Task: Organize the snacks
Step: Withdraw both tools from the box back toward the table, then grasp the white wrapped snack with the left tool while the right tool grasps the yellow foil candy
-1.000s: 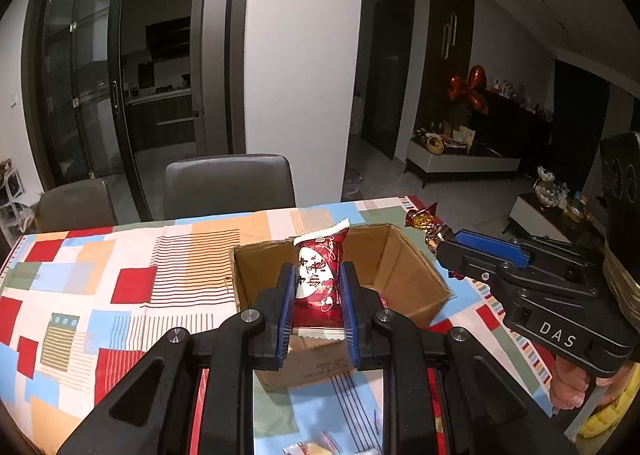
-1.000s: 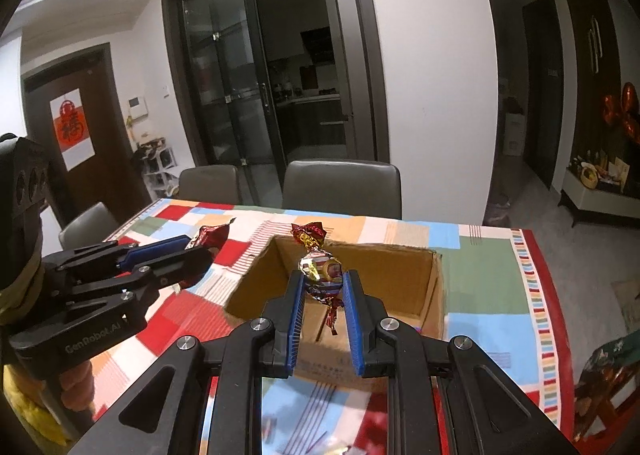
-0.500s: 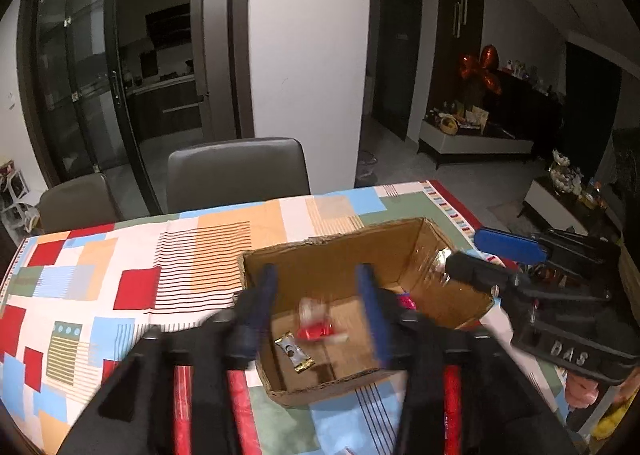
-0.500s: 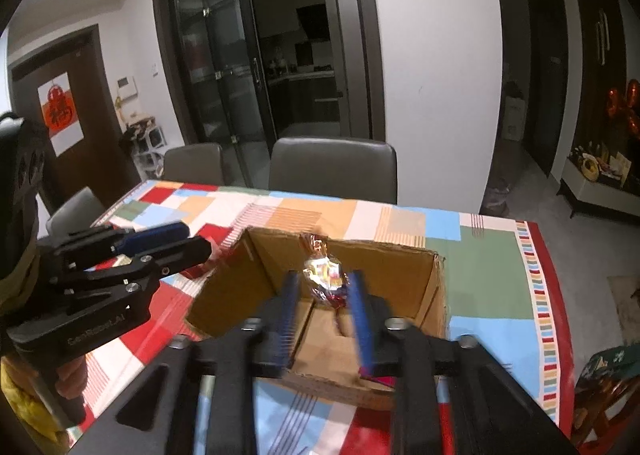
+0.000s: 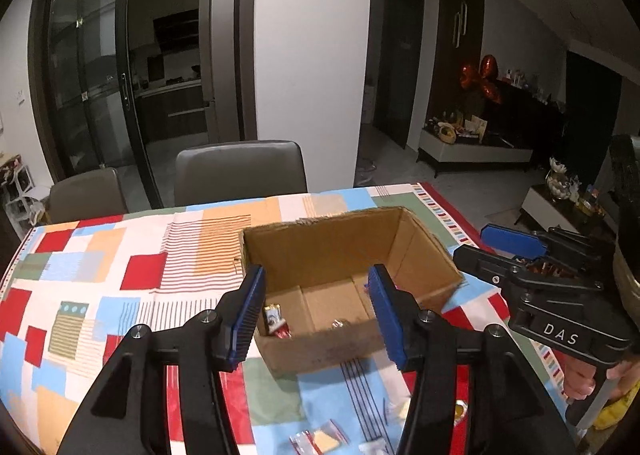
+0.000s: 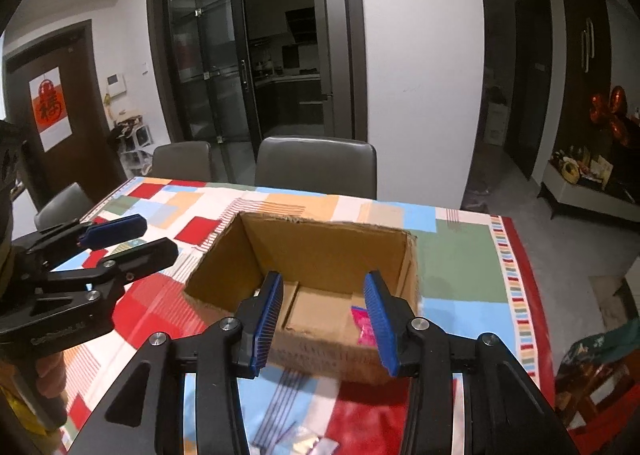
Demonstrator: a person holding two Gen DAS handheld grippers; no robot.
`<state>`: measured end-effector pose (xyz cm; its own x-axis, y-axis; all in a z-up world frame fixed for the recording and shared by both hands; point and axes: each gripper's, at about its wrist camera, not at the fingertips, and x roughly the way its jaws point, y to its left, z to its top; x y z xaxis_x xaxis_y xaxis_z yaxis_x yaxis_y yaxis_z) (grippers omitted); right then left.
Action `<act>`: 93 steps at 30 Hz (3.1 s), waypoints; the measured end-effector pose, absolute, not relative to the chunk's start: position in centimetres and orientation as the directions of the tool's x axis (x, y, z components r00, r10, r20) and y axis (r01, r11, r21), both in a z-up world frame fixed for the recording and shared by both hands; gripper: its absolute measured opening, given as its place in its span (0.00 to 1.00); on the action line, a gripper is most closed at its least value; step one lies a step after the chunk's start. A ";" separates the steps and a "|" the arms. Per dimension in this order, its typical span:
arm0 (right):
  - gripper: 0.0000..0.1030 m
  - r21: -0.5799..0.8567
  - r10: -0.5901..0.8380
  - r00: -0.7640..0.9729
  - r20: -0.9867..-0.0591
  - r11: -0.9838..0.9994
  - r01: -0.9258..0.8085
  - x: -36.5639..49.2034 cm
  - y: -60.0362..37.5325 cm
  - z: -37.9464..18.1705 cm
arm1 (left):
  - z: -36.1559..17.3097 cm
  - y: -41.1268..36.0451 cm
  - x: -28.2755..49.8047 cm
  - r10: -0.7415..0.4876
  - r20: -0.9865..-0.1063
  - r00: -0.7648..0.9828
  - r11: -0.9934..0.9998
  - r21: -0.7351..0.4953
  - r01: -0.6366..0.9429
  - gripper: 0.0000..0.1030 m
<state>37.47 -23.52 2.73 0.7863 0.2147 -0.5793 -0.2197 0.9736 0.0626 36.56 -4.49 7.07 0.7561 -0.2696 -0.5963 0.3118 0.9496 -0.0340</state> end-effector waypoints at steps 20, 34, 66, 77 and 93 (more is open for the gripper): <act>0.42 0.097 0.212 0.703 -0.679 0.975 -0.201 29.6 -26.8 -0.7 | 3.2 -7.9 27.8 -0.261 -0.705 0.660 0.947 -0.057 0.315 0.50; 0.42 0.176 0.254 0.556 -0.791 0.966 -0.190 28.3 -28.0 -7.6 | -4.2 -9.0 26.4 -0.255 -0.842 0.475 0.948 -0.120 0.295 0.50; 0.32 0.222 0.232 0.292 -0.928 0.973 -0.068 32.7 -28.3 -17.3 | -13.6 -10.3 30.4 -0.215 -0.962 0.167 0.971 -0.192 0.146 0.43; 0.29 0.162 0.175 0.291 -0.941 0.984 -0.068 33.4 -27.6 -18.1 | -14.4 -10.5 30.7 -0.191 -0.968 0.162 0.975 -0.169 0.142 0.40; 0.28 0.175 0.198 0.314 -0.929 0.980 -0.098 32.0 -26.3 -17.0 | -13.7 -9.7 30.5 -0.234 -0.952 0.198 0.969 -0.213 0.123 0.19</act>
<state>32.02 -26.29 -17.02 0.3144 0.1976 -0.9285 -0.0976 0.9796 0.1755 30.49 -9.66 -13.66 0.1976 -0.2338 -0.9520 0.1231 0.9694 -0.2126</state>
